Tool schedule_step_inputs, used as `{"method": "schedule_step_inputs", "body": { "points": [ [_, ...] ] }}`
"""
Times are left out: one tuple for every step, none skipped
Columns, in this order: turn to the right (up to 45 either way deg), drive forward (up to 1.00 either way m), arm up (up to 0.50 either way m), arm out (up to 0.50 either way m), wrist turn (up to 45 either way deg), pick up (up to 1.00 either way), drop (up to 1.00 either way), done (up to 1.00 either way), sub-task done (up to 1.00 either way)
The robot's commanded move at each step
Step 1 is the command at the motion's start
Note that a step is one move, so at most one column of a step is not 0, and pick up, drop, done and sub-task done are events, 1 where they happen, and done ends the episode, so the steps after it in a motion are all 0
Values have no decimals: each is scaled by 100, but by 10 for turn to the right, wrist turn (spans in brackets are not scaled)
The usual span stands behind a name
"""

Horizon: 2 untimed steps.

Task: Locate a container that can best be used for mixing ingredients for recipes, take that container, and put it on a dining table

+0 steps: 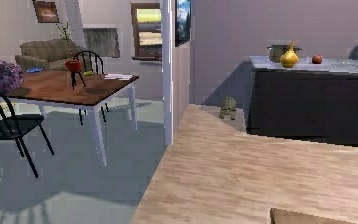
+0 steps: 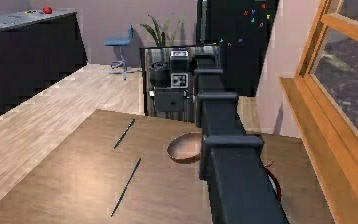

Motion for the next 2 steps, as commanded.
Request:
{"method": "schedule_step_inputs", "body": {
  "points": [
    [0, 0, 0, -8, 0, 0, 0, 0, 0],
    [0, 0, 0, 0, 0, 0, 0, 100, 0]
  ]
}}
